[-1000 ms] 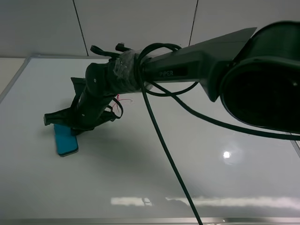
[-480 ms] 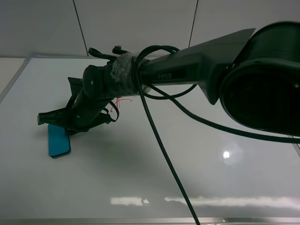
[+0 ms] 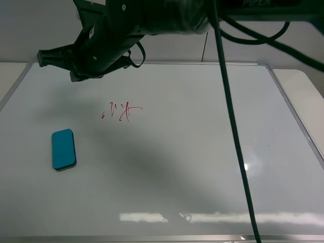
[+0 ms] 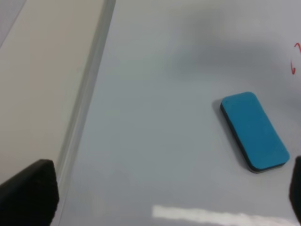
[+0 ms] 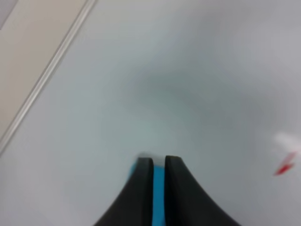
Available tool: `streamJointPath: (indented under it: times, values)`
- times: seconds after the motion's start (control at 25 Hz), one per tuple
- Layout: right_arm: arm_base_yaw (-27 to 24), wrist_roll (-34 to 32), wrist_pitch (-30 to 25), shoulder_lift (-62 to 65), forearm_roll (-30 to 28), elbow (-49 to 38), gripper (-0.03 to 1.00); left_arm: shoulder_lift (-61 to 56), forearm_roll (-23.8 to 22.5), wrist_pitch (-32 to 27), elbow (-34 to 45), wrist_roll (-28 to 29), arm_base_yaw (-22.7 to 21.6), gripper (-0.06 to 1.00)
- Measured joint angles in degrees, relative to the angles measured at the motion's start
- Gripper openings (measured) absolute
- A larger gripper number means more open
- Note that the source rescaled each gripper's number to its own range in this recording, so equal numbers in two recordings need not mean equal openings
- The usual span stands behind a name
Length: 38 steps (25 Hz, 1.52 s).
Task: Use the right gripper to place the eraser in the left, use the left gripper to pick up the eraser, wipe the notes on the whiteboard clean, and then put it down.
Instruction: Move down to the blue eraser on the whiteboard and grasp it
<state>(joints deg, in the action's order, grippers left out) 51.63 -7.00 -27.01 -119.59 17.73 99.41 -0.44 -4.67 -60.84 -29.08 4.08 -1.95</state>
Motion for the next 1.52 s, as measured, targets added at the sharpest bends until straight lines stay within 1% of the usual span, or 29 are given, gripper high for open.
streamJointPath:
  times: [0.12, 0.16, 0.32, 0.4, 0.52, 0.68, 0.8, 0.84, 1.08, 1.16, 1.2, 1.28, 1.32, 1.4, 1.44, 1.52]
  values:
    - [-1.62, 0.07, -3.74, 3.45, -5.68, 0.00, 0.03, 0.00, 0.00, 0.00, 0.00, 0.00, 0.00, 1.00]
    - [-2.93, 0.07, -6.14, 5.55, -8.27, 0.00, 0.03, 0.00, 0.00, 0.00, 0.00, 0.00, 0.00, 1.00]
    - [-6.16, 0.07, -10.85, 9.30, -11.63, -0.08, 0.03, 0.00, 0.00, 0.00, 0.00, 0.00, 0.00, 1.00]
    - [-8.01, 0.07, -11.97, 11.29, -13.63, -0.83, 0.03, 0.00, 0.00, 0.00, 0.00, 0.00, 0.00, 1.00]
    - [-11.05, 0.07, -11.90, 14.80, -15.33, -4.30, 0.03, 0.00, 0.00, 0.00, 0.00, 0.00, 0.00, 1.00]
    - [-16.51, -0.09, -9.07, 21.11, -16.81, -12.40, 0.03, 0.00, 0.00, 0.00, 0.00, 0.00, 0.00, 1.00]
    - [-20.27, -0.57, -8.06, 25.46, -17.73, -18.73, 0.03, 0.00, 0.00, 0.00, 0.00, 0.00, 0.00, 1.00]
    - [-20.27, -0.57, -8.06, 25.46, -17.73, -18.73, 0.03, 0.00, 0.00, 0.00, 0.00, 0.00, 0.00, 1.00]
    - [-28.67, -2.09, -7.79, 36.32, -18.28, -30.83, 0.03, 0.00, 0.00, 0.00, 0.00, 0.00, 0.00, 1.00]
    - [-32.01, -3.51, -7.79, 40.27, -19.35, -34.83, 0.06, 0.00, 0.00, 0.00, 0.00, 0.00, 0.00, 1.00]
    - [-33.66, -3.57, -7.79, 42.51, -20.00, -36.41, 0.10, 0.00, 0.00, 0.00, 0.00, 0.00, 0.00, 1.00]
    - [-36.81, -3.04, -7.86, 46.92, -21.05, -40.01, 0.24, 0.00, 0.00, 0.00, 0.00, 0.00, 0.00, 1.00]
    - [-38.64, -1.93, -7.86, 49.47, -21.33, -41.72, 0.37, 0.00, 0.00, 0.00, 0.00, 0.00, 0.00, 1.00]
    - [-42.43, -0.05, -7.86, 54.81, -21.59, -44.99, 0.70, 0.00, 0.00, 0.00, 0.00, 0.00, 0.00, 1.00]
    - [-44.19, 0.64, -7.86, 57.61, -21.87, -46.20, 0.82, 0.00, 0.00, 0.00, 0.00, 0.00, 0.00, 1.00]
    - [-46.90, 1.14, -8.08, 62.81, -22.59, -48.56, 0.93, 0.00, 0.00, 0.00, 0.00, 0.00, 0.00, 1.00]
